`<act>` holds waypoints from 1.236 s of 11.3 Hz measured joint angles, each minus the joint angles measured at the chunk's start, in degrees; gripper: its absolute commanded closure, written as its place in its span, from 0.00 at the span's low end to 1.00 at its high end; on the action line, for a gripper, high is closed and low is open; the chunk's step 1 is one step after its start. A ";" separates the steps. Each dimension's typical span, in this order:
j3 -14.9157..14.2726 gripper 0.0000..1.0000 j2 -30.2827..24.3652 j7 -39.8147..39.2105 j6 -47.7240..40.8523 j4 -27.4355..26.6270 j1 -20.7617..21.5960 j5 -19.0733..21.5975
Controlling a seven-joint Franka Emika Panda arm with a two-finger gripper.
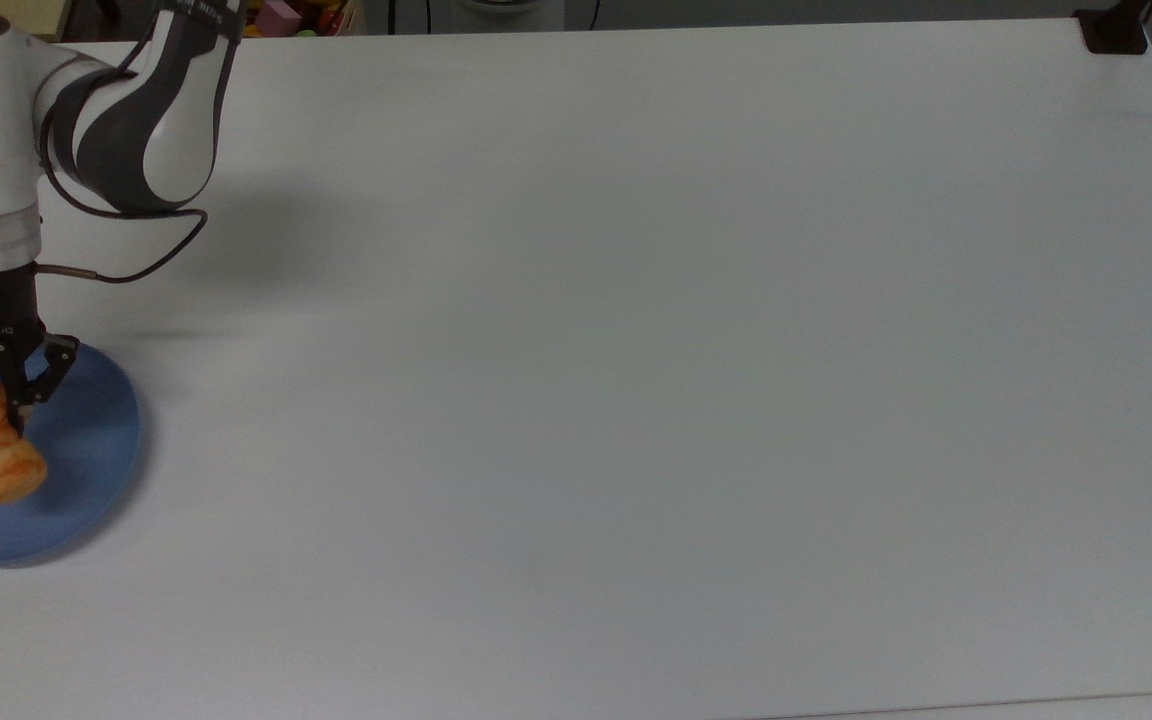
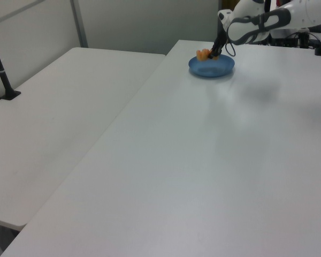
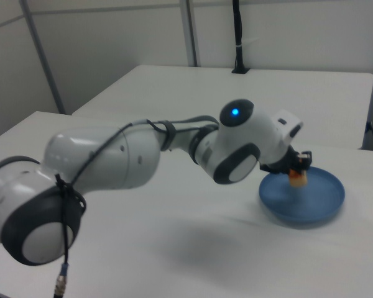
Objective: Put the bread on the table
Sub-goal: 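Lift the bread roll off the plate and carry it away from the plate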
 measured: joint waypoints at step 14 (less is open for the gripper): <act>-0.01 0.73 -36.69 22.31 -37.61 -20.66 0.50 -8.31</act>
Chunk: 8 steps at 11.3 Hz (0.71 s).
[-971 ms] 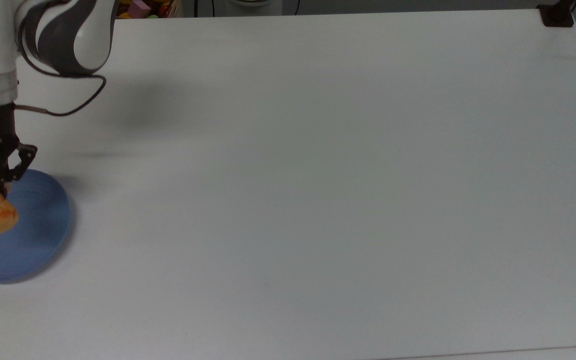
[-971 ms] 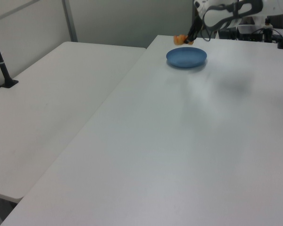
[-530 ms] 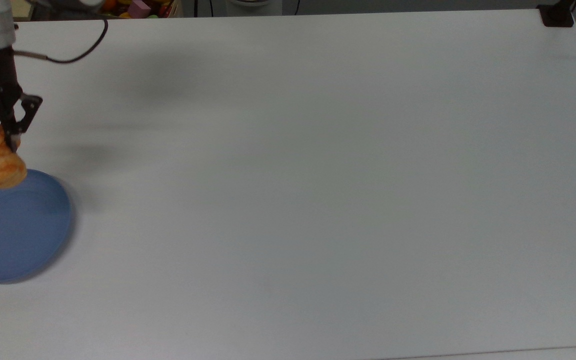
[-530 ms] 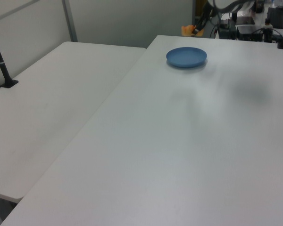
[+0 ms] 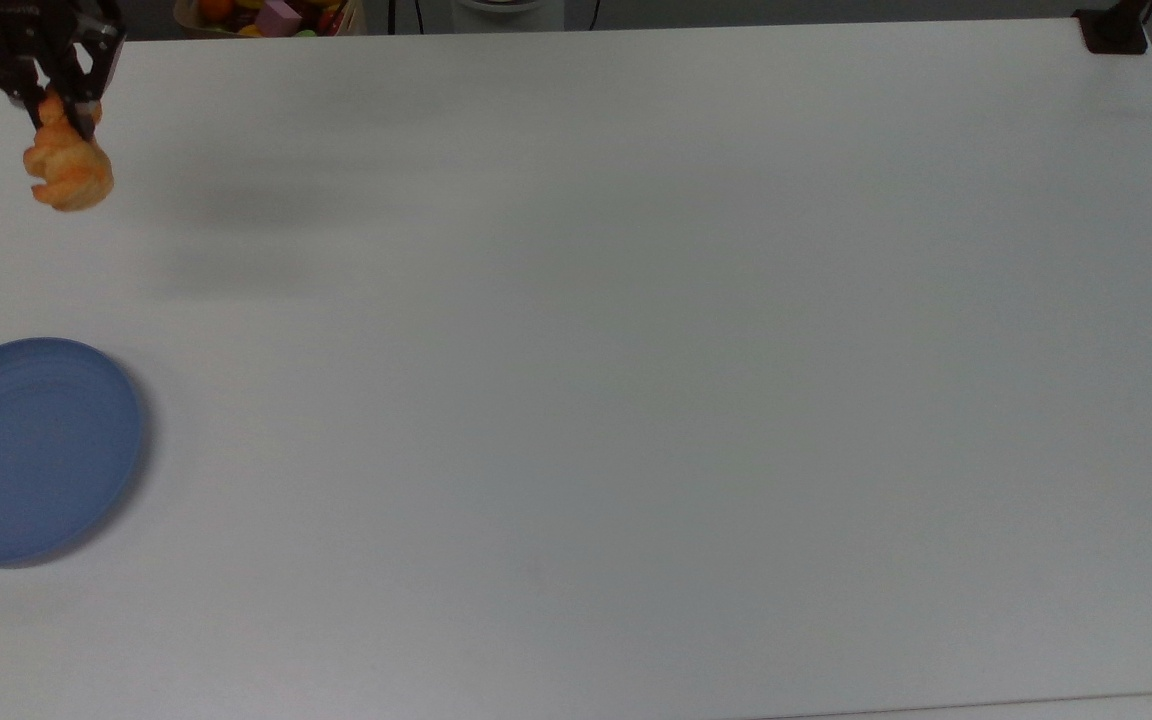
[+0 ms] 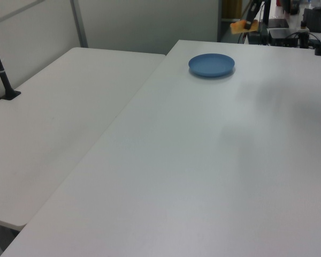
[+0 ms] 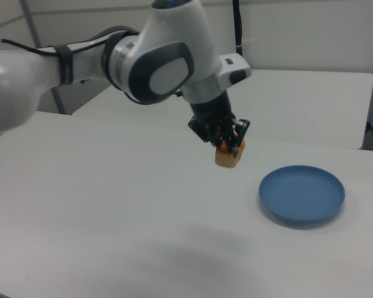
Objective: Put the bread on the table
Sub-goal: 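Lift the bread roll off the plate and carry it away from the plate, then lower the bread roll onto the bare table and open the gripper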
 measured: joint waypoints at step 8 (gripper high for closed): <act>-2.37 0.72 -10.01 6.07 -0.53 -18.31 0.38 -9.44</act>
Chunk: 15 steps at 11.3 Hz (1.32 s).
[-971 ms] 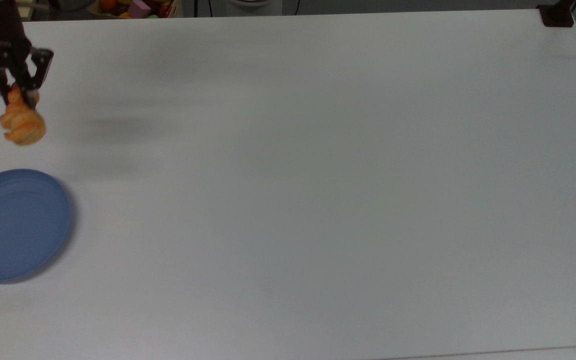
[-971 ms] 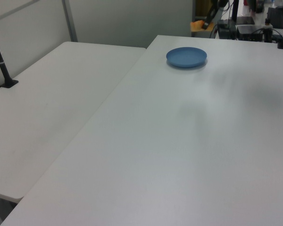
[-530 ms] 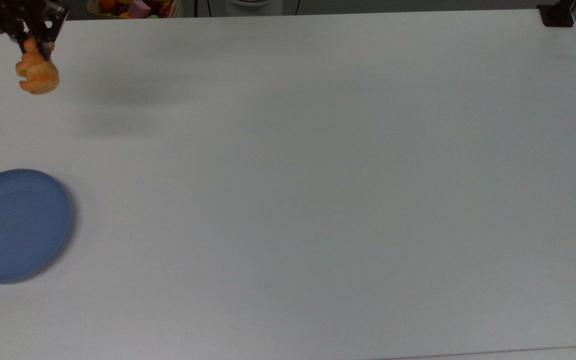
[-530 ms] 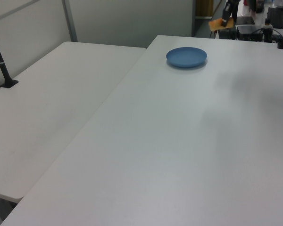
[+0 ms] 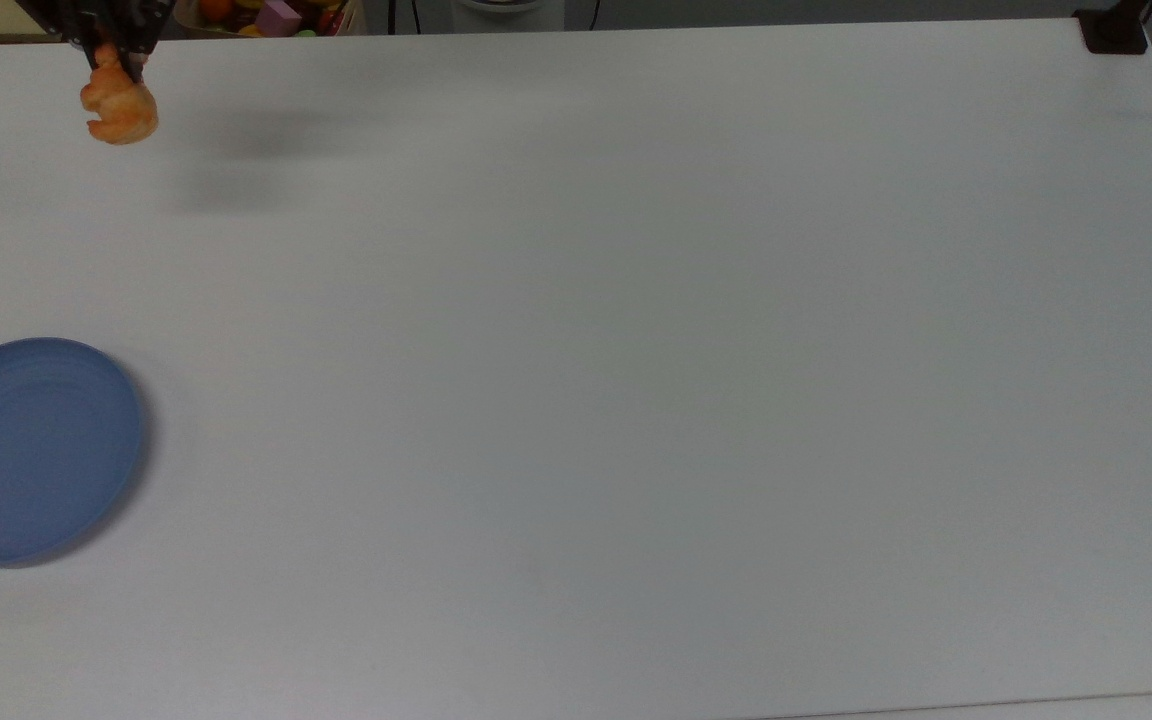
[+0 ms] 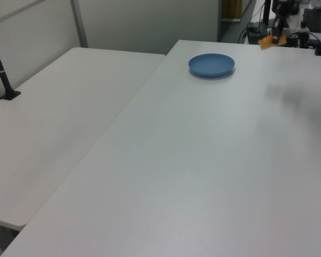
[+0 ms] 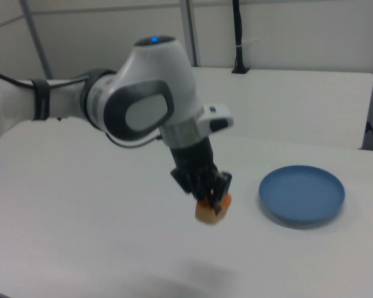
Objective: Put the bread on the table
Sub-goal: 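Lower the bread roll onto the bare table and open the gripper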
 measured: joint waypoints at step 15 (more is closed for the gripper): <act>-6.07 0.19 14.45 -10.63 41.43 -14.66 -4.65 -2.05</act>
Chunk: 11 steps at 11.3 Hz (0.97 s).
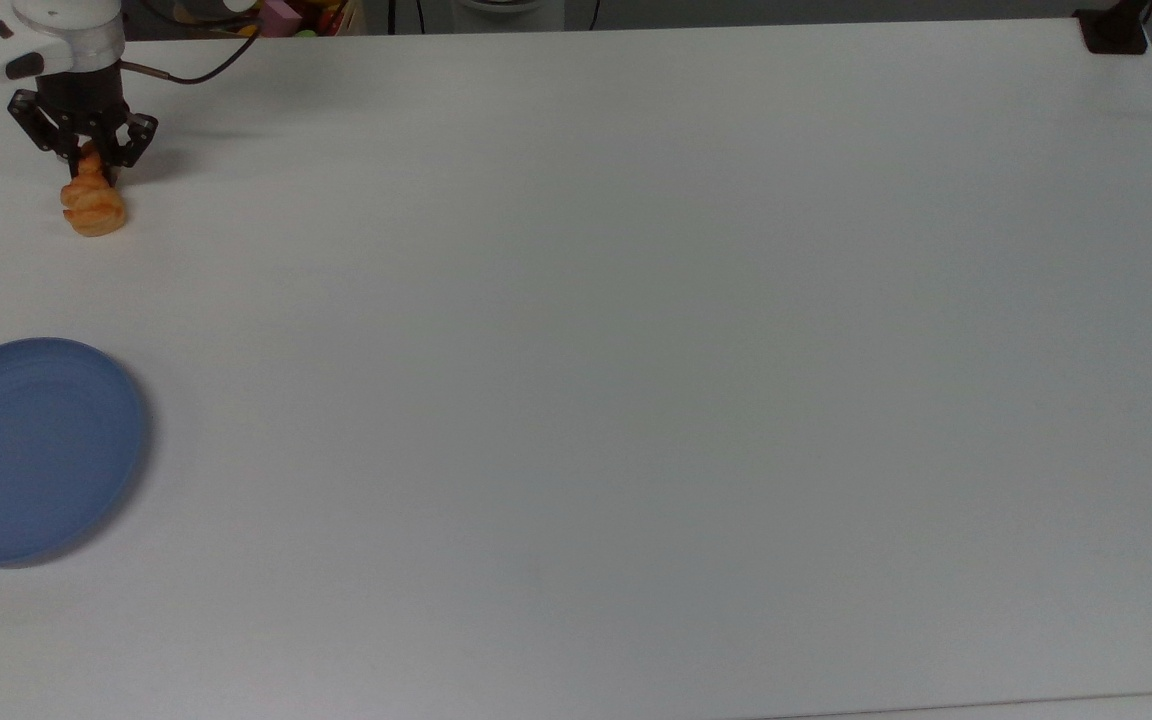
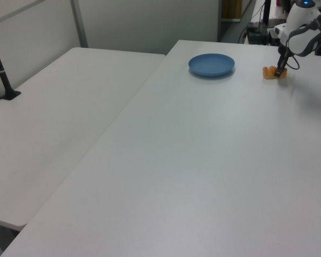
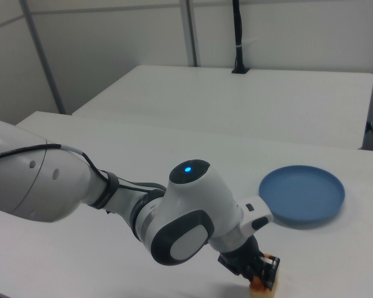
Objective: Put the bread on the table
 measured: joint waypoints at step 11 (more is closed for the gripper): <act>0.38 0.00 -4.83 0.72 -10.04 1.21 0.43 0.01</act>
